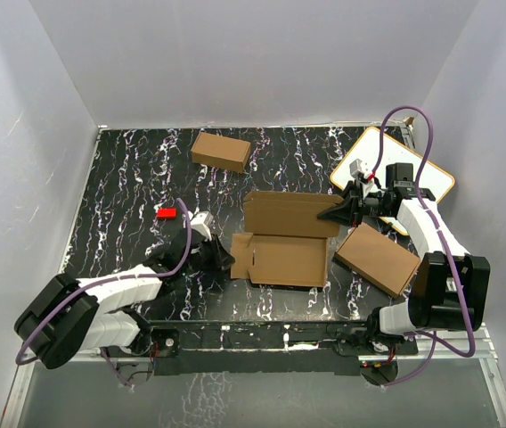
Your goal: Fold the paper box
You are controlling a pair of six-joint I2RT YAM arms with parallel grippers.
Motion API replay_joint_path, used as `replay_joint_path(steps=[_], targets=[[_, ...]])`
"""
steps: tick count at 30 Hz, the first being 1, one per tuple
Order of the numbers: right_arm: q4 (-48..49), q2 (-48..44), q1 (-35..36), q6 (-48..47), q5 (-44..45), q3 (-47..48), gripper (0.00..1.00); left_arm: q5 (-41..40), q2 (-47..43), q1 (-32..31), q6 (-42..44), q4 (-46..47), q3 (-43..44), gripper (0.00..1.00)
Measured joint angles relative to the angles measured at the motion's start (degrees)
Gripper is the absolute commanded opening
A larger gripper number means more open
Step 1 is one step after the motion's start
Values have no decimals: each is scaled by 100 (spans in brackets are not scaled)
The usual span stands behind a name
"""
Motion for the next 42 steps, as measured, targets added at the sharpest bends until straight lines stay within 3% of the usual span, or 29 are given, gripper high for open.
replay_joint_path(steps=[2,17,28,36,42], targets=[[0,0,2,-2,0,0,8,76,35,0,-7,131,0,0],[472,-61,-28,262,111,-192,8,769,-122,4,-92,389,11,0],[2793,-691,-24,2295,444,-984,8,1075,28,26,-48,284,444,0],[4207,-778,151,3318,833,-1545,8,1134,420,37,240,-160,905,0],[4662,-769,258,3595,1064,-1672,8,1163,791,37,431,-614,1355,0]])
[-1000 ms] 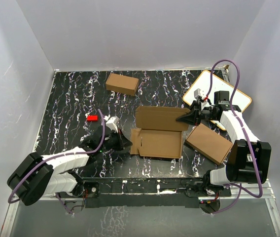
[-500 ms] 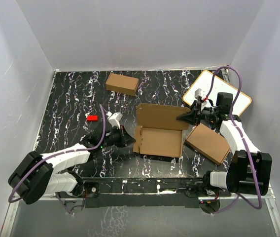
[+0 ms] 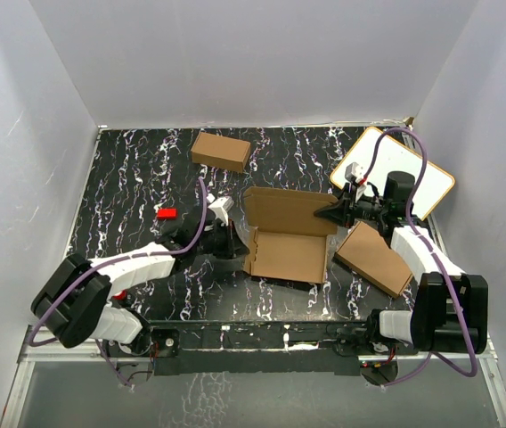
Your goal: Fold the paper box
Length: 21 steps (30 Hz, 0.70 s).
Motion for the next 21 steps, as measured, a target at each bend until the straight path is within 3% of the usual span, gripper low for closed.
replay_joint_path(steps=[2,14,21], targets=[[52,17,15,13,37,0,8,28,118,0,15,-28,68,0],[4,127,61,-11,151,0,8,282,173,-2,-212,162,76,39],[-26,129,61,-20,179,0,8,374,229,33,-490,442,28,50]])
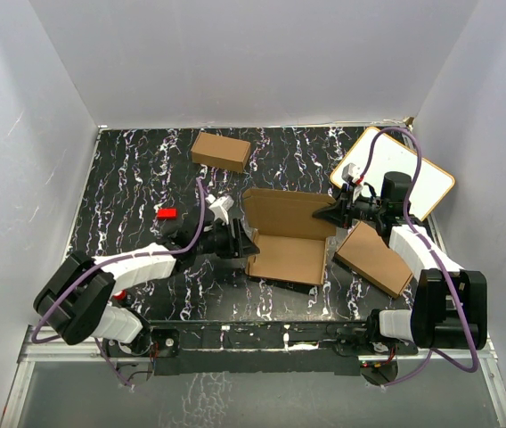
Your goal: Fold the paper box
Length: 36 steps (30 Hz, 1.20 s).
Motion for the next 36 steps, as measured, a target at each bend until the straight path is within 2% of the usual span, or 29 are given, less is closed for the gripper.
replay_joint_path(steps=[15,17,21,24,30,36], targets=[[-92,0,2,-125,33,0,8,588,-210,909,-1432,1825,-1222,51],[-96,2,2,-129,46,0,8,579,-387,1027,-1513,1871,-1314,45],[-109,4,2,-144,50,0,8,367,-879,1316,-1543,1646,-1473,23],[-114,4,2,-144,55,0,8,144,-986,1427,-1429,1338,-1473,14],[-131,4,2,-146,66,0,8,24,-525,1432,-1108,977,-1427,8],[-133,4,2,-146,66,0,8,330,577,1423,-942,1121,-1110,8]])
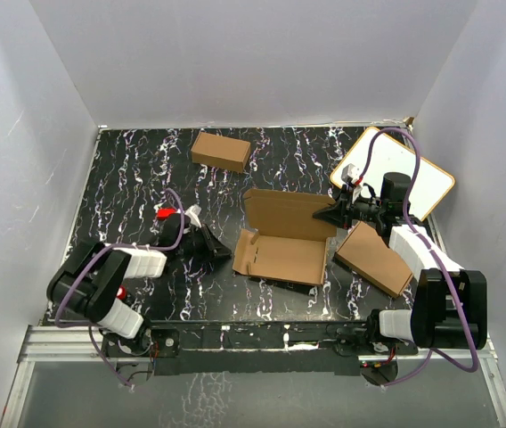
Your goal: Fold the paper box
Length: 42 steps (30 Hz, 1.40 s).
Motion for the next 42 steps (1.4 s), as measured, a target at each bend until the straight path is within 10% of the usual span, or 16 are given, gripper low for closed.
replay_joint_path(steps=[24,42], targets=[[-2,50,0,-2,-2,0,8,1027,999,-625,-15,605,546,35],[-4,50,0,-2,-4,0,8,1211,1001,-686,-387,1338,549,37]])
